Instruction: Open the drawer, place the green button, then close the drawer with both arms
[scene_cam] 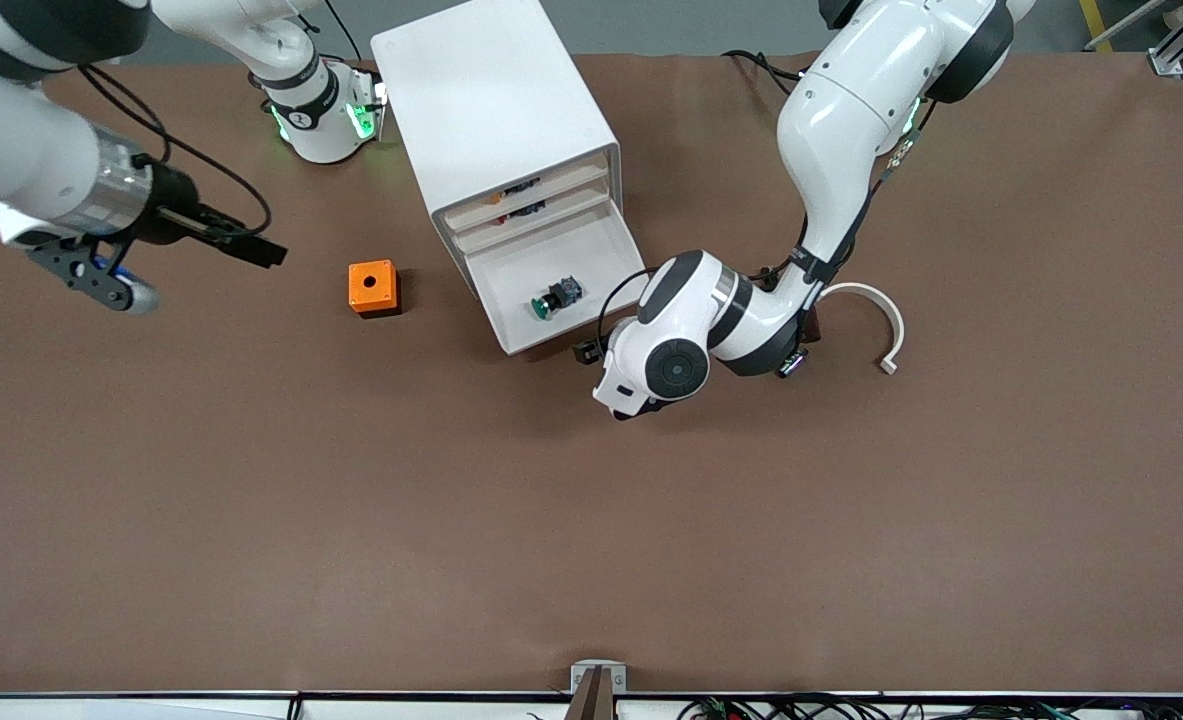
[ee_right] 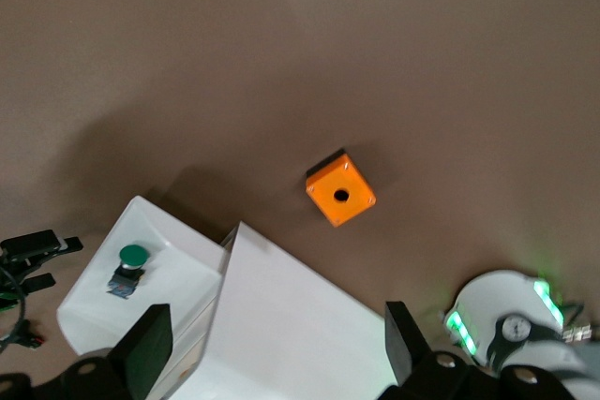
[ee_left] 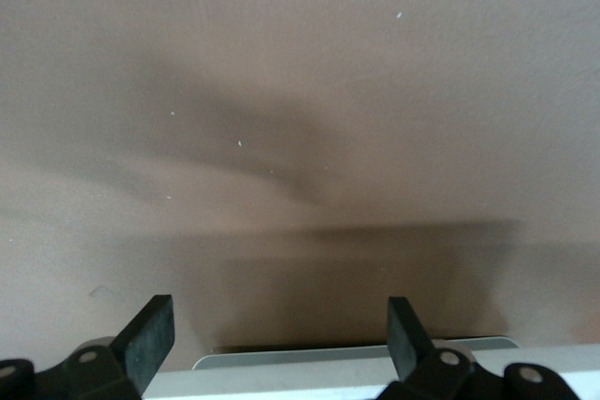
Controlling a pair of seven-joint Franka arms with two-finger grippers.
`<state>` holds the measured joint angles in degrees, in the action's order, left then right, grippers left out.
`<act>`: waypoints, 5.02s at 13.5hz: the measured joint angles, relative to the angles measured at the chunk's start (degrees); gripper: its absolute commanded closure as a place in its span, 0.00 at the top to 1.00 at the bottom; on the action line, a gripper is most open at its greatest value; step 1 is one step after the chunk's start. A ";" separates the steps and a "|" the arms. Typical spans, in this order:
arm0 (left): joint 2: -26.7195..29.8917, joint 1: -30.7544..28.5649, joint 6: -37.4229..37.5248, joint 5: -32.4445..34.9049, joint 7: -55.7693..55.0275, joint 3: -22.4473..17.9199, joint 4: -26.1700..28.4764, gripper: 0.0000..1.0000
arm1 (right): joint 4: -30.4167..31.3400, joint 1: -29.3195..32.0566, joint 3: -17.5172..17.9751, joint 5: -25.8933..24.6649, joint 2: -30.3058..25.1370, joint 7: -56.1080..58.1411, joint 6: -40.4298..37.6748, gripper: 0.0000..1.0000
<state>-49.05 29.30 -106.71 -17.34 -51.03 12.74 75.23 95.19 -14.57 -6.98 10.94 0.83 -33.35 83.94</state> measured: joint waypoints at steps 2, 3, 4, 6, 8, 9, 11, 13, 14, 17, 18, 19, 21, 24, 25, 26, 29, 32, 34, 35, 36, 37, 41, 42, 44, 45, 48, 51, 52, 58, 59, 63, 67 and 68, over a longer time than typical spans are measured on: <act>0.00 0.62 0.00 0.00 0.00 0.00 0.32 1.00 | 6.09 1.90 -0.03 -3.21 -2.75 6.75 5.14 1.00; 0.00 0.94 0.00 0.00 0.00 0.01 0.44 1.00 | 7.83 2.24 -0.02 -5.08 -3.83 8.87 6.42 1.00; 0.00 1.21 0.01 0.00 -0.01 0.01 0.57 1.00 | 8.65 2.60 0.01 -6.53 -4.68 11.11 7.10 1.00; 0.00 1.38 0.01 0.00 -0.02 0.01 0.86 1.00 | 8.94 4.31 0.04 -7.90 -6.07 16.74 8.35 1.00; 0.00 1.63 0.01 0.00 -0.03 0.06 1.04 1.00 | 8.90 7.08 0.03 -8.11 -7.18 22.78 9.21 1.00; 0.00 2.06 0.01 0.00 -0.13 0.08 1.06 1.00 | 8.80 8.30 0.02 -8.13 -7.50 25.32 9.47 1.00; 0.00 3.49 0.01 0.00 -0.70 0.14 1.08 1.00 | 8.31 9.68 0.01 -8.63 -7.74 28.39 9.80 1.00; 0.00 5.29 0.01 0.00 -2.07 0.17 1.13 1.00 | 7.27 9.78 0.13 -10.47 -7.74 29.50 9.81 1.00; 0.00 6.22 0.01 0.00 -2.84 0.19 1.18 1.00 | 6.73 9.78 0.24 -10.90 -7.75 29.57 9.80 1.00; 0.00 8.39 0.01 -0.01 -4.17 0.29 1.43 1.00 | 5.23 9.78 0.46 -11.21 -7.75 30.20 9.77 1.00; 0.00 9.14 0.01 -0.01 -4.90 0.33 1.49 1.00 | 4.81 9.78 0.46 -11.27 -7.75 31.34 9.75 1.00; 0.00 9.75 0.01 -0.01 -5.56 0.34 1.54 1.00 | 4.54 9.87 0.46 -11.36 -7.75 32.95 9.74 1.00; 0.00 10.59 0.02 -0.02 -5.92 0.43 1.81 1.00 | 4.36 10.55 0.44 -11.39 -7.75 35.23 9.74 1.00; 0.00 11.87 0.02 -0.02 -6.94 0.53 2.08 1.00 | 4.34 11.10 0.41 -11.41 -7.74 36.26 9.74 1.00; 0.00 12.20 0.02 -0.02 -7.55 0.64 2.14 1.00 | 4.24 11.10 0.41 -11.42 -7.74 36.28 9.75 1.00; 0.01 12.38 0.04 -0.02 -8.10 0.91 2.25 1.00 | 4.08 11.11 0.41 -11.44 -7.74 36.29 9.75 1.00; 0.00 13.24 0.01 -0.03 -9.19 1.60 3.09 1.00 | 2.64 11.47 0.40 -11.56 -7.62 36.29 9.64 1.00; 0.01 13.76 -0.32 0.00 -9.98 1.44 3.26 1.00 | 1.23 12.73 0.38 -11.59 -7.61 36.35 8.50 1.00; 0.02 13.65 -0.32 -0.01 -10.16 1.41 3.23 1.00 | 0.98 12.82 0.42 -11.59 -7.57 36.37 8.09 1.00; 0.05 13.36 -0.36 -0.01 -10.20 1.26 3.15 1.00 | 0.51 12.82 0.47 -11.59 -7.51 36.37 7.54 1.00; 0.11 12.68 -0.42 0.00 -10.21 1.03 2.99 1.00 | -0.12 12.82 0.52 -11.59 -7.48 36.37 6.88 1.00; 0.22 11.50 -0.53 0.01 -10.21 0.75 2.79 1.00 | -0.76 12.82 0.58 -11.58 -7.48 36.37 6.49 1.00; 3.60 2.85 -0.74 0.82 -9.52 0.21 1.91 1.00 | -2.24 12.81 1.23 -11.57 -7.44 36.37 4.59 1.00; 5.14 0.44 -0.70 2.25 -8.87 0.23 1.78 1.00 | -2.26 12.80 1.30 -11.57 -7.35 36.37 4.14 1.00; 8.35 -3.72 -0.60 5.02 -7.37 0.22 1.69 1.00 | -2.26 12.71 1.39 -11.56 -6.99 36.39 3.97 1.00; 9.96 -5.49 -0.56 6.71 -6.75 0.22 1.69 1.00 | -2.28 12.54 1.43 -11.56 -6.82 36.39 3.92 1.00; 14.44 -9.81 -0.29 13.29 -5.93 0.24 1.70 1.00 | -2.31 12.30 1.60 -11.56 -6.26 36.39 2.88 1.00; 19.16 -13.23 2.80 18.18 -5.07 0.24 1.70 1.00 | -2.33 12.18 1.67 -11.56 -5.94 36.40 2.75 1.00; 20.79 -14.20 4.76 18.71 -4.36 0.24 1.71 1.00 | -2.35 12.10 1.68 -11.56 -5.92 36.40 2.74 1.00; 30.40 -20.69 14.70 19.22 5.55 0.17 1.87 1.00 | -2.48 12.04 1.71 -11.56 -5.91 36.40 2.71 1.00; 31.73 -22.35 15.54 19.23 8.18 0.15 1.93 1.00 | -2.50 12.04 1.71 -11.56 -5.90 36.40 2.71 1.00; 35.54 -28.75 17.54 19.24 20.75 0.10 2.12 1.00 | -2.67 12.04 1.71 -11.56 -5.90 36.40 2.71 1.00; 37.65 -33.32 19.66 19.24 29.56 0.06 2.15 1.00 | -3.04 12.04 1.71 -11.56 -5.90 36.40 2.71 1.00; 37.83 -33.75 20.12 19.24 30.62 0.06 2.16 1.00 | -3.06 12.04 1.71 -11.56 -5.90 36.40 2.71 1.00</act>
<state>-11.22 -4.45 -86.59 1.90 -20.41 12.80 77.39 92.13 -2.53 -5.27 -0.62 -5.08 3.04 86.66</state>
